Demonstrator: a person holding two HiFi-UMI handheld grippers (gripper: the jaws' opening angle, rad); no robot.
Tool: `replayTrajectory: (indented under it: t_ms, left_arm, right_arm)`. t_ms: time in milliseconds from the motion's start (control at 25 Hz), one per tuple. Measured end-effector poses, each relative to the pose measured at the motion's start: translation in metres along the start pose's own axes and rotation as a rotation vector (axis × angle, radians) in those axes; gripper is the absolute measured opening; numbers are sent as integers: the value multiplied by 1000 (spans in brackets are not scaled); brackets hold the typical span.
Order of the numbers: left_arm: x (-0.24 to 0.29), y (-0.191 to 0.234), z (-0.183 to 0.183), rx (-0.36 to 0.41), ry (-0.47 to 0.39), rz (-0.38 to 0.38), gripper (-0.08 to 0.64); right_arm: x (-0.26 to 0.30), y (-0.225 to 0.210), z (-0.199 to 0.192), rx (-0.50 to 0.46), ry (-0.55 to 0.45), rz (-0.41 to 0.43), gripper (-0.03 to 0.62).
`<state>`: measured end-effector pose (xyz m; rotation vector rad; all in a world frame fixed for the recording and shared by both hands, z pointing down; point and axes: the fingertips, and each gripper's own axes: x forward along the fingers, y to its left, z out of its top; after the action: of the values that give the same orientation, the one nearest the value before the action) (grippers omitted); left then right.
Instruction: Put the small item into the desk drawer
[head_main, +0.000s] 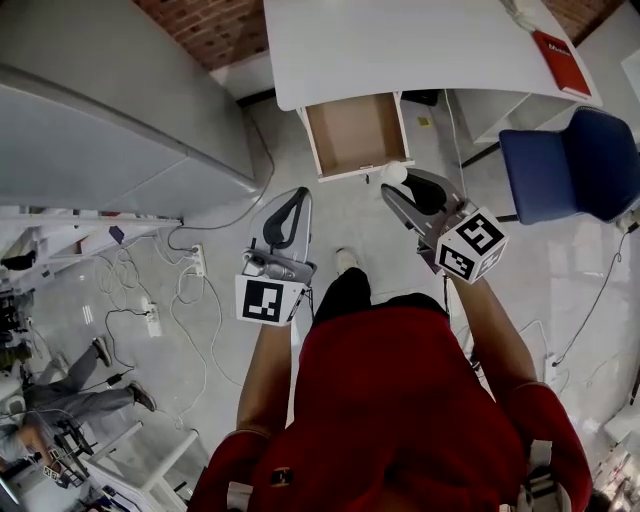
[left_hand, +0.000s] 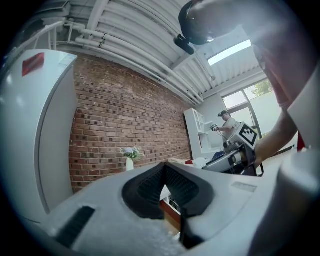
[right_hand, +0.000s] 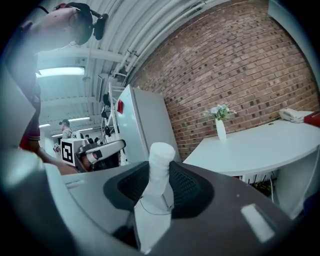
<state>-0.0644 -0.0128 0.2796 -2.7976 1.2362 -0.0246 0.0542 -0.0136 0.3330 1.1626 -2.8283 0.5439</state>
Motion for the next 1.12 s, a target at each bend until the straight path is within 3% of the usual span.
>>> replayTrajectory:
  t_ms: [480, 1120]
  left_arm:
    - [50, 83, -63, -45, 36, -16, 5]
    - [95, 105, -137, -51, 121, 78, 6]
  right_arm:
    - [106, -62, -36, -15, 127, -95, 138]
    - [168, -156, -123, -47, 343, -91, 138]
